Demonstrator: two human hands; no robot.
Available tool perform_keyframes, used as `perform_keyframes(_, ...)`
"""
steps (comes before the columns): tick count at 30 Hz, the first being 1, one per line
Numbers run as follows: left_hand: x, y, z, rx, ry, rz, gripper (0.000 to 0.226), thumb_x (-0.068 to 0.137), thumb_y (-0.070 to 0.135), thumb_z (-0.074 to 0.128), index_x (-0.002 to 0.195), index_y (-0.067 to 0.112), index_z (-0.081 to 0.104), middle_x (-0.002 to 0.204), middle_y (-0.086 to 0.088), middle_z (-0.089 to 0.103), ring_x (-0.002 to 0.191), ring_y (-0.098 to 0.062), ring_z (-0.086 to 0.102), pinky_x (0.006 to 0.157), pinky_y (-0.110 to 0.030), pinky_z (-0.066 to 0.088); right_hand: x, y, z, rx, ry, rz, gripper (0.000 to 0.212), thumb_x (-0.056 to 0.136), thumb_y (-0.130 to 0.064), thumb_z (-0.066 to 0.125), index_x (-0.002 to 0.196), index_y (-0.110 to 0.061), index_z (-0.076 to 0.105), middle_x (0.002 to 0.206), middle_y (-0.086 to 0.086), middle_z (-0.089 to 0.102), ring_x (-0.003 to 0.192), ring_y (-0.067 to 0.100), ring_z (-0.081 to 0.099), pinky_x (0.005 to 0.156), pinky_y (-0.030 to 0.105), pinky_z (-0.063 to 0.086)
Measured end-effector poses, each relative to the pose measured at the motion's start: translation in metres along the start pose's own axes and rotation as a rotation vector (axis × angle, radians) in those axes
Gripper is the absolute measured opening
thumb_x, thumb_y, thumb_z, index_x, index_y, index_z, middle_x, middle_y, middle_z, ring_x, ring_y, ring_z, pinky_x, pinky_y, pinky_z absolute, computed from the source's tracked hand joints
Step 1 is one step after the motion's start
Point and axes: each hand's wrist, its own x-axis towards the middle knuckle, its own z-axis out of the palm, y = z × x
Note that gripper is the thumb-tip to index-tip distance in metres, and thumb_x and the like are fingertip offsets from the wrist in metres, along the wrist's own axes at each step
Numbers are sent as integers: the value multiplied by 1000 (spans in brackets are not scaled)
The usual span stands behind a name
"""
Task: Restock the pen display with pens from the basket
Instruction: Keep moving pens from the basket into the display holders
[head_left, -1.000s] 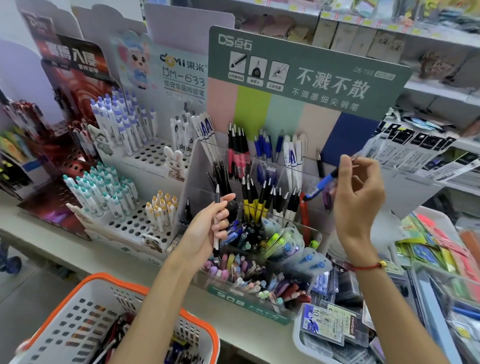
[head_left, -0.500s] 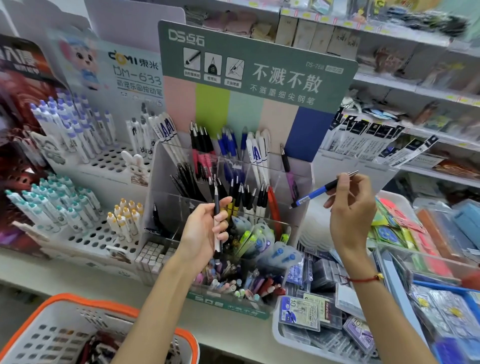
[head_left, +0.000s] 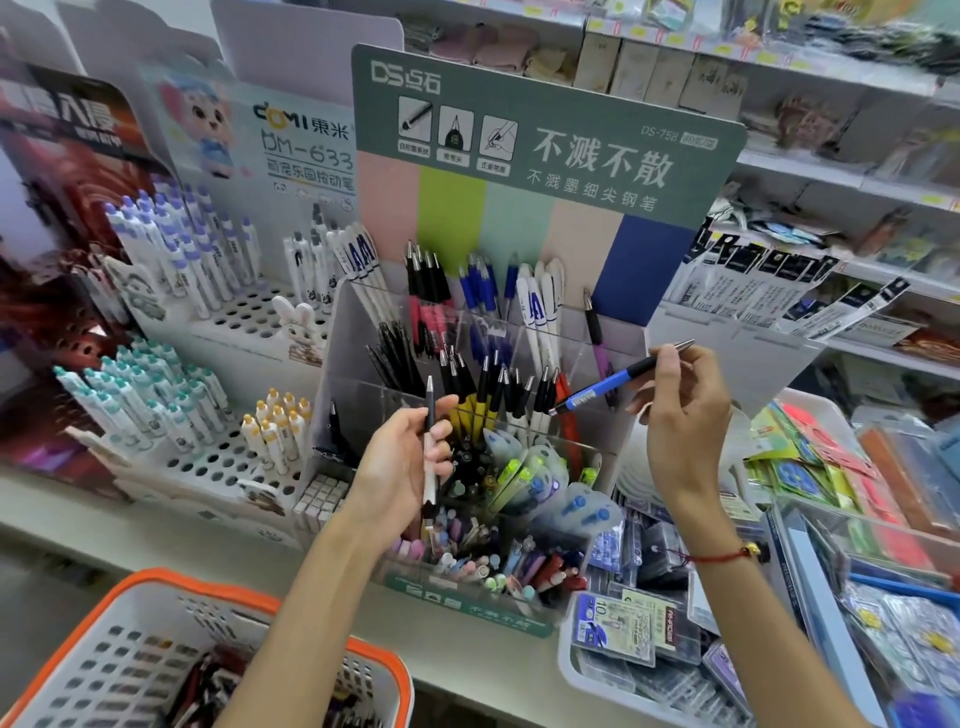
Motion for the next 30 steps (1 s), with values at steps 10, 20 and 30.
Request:
perform_keyframes(10,-7,24,-10,264,0,48,22,98,20,53,112,21,69,109,7,71,106,-8,64,91,-30,52,4,-18,8,83,-463,494,28,103,-21,43,82,-11,57,78,4,64,62,10,62,62,17,54)
perform_keyframes(20,-19,48,-6,358,291,564,15,91,13,64,104,20,66,100,5,73,98,-10,69,82,-20,56,-2,-36,8,-16,-574,465,21,100,-25,51,91,-12,65,79,5,73,69,15,70,68,25,60)
perform_keyframes(30,7,12,27,706,231,683,22,88,16,71,101,31,60,95,1,74,90,-9,71,87,-36,58,8,-22,-11,24,-274,412,22,99,-26,54,86,-12,66,75,7,69,59,7,65,56,18,53)
